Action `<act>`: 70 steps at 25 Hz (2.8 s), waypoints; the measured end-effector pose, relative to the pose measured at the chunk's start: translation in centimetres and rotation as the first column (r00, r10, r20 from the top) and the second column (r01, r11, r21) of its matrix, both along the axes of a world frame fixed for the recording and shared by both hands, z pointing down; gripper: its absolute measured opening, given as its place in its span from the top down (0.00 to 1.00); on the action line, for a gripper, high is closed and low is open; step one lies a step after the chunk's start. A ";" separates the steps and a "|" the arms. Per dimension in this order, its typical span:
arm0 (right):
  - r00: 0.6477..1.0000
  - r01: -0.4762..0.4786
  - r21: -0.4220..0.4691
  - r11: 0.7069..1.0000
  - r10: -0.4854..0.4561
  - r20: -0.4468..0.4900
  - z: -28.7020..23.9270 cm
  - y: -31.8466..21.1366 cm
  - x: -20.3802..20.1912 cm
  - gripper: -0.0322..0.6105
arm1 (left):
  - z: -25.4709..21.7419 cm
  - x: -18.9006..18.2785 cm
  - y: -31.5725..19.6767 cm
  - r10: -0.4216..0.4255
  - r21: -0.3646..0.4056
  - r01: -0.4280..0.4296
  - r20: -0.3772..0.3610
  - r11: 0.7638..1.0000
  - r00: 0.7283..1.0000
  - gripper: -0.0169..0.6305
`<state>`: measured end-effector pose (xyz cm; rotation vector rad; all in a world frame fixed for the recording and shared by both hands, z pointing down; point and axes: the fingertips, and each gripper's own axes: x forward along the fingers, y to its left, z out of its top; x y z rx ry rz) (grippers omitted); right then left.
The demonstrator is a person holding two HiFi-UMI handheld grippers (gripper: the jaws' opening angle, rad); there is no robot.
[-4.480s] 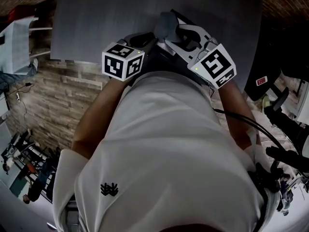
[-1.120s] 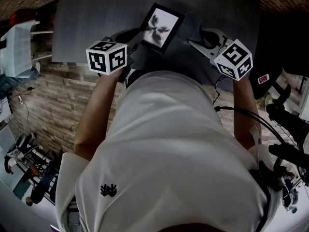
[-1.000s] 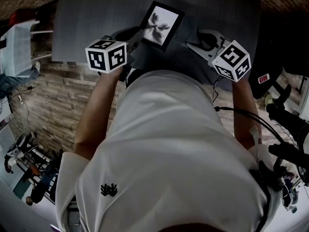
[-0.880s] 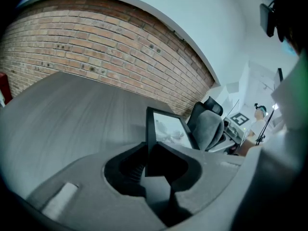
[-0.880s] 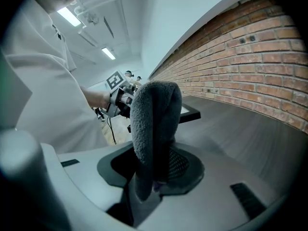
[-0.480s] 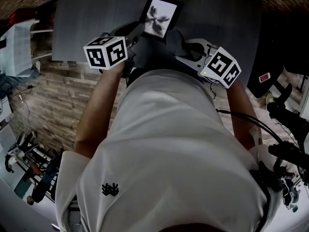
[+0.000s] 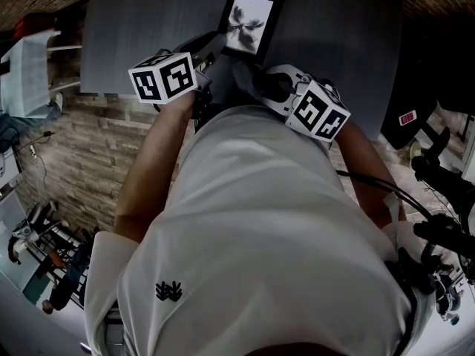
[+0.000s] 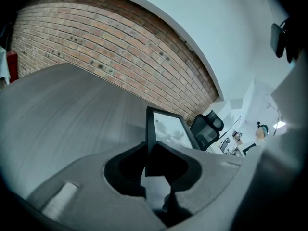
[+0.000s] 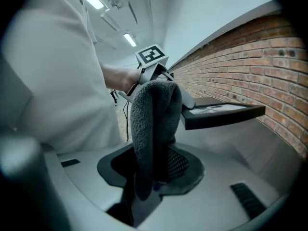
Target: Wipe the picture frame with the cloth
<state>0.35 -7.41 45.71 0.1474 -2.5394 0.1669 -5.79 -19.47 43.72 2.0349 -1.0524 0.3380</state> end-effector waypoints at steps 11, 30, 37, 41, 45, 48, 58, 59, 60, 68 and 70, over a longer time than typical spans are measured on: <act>0.995 0.042 0.051 0.998 -0.037 -0.088 2.5 -0.6 -1.6 0.73 | -1.5 1.0 1.0 -0.015 -0.010 0.014 -0.076 1.000 0.997 0.86; 0.940 -0.331 -0.145 0.932 0.339 0.034 0.4 -10.9 7.0 0.73 | -3.3 1.1 2.0 0.068 0.037 -0.064 -0.108 0.997 0.992 0.86; 0.977 -0.179 -0.179 0.967 0.196 0.081 -0.1 -6.6 3.8 0.73 | -3.5 1.4 2.0 0.063 0.037 -0.059 -0.124 0.998 0.990 0.86; 0.995 -0.059 -0.192 0.980 0.073 0.062 0.6 -3.5 2.2 0.73 | -3.6 1.3 1.8 0.059 0.043 -0.054 -0.125 0.998 0.990 0.86; 0.995 -0.085 -0.190 0.978 0.094 0.042 1.4 -4.4 2.9 0.73 | -3.7 1.8 2.1 0.062 0.045 -0.057 -0.132 0.997 0.989 0.86; 0.983 -0.169 -0.173 0.970 0.179 0.042 1.2 -7.1 4.3 0.73 | -3.8 2.3 2.4 0.074 0.051 -0.067 -0.137 0.996 0.988 0.86; 0.961 -0.241 -0.175 0.955 0.260 0.098 -1.1 -10.4 3.6 0.74 | -4.3 2.8 2.4 0.090 0.064 -0.082 -0.145 0.995 0.985 0.86; 0.966 -0.216 -0.180 0.960 0.236 0.101 -1.1 -9.7 3.1 0.74 | -4.3 2.7 2.5 0.087 0.064 -0.078 -0.147 0.995 0.985 0.86; 0.971 -0.194 -0.186 0.963 0.216 0.102 -1.0 -8.9 2.7 0.74 | -4.3 2.7 2.5 0.084 0.065 -0.075 -0.149 0.995 0.985 0.86; 0.993 -0.088 -0.226 0.970 0.102 0.053 1.3 -5.3 1.7 0.73 | -4.5 2.7 2.4 0.080 0.068 -0.070 -0.152 0.995 0.985 0.86; 0.983 -0.159 -0.226 0.961 0.176 0.056 1.3 -7.4 2.4 0.73 | -4.6 2.8 2.4 0.091 0.070 -0.081 -0.155 0.994 0.984 0.86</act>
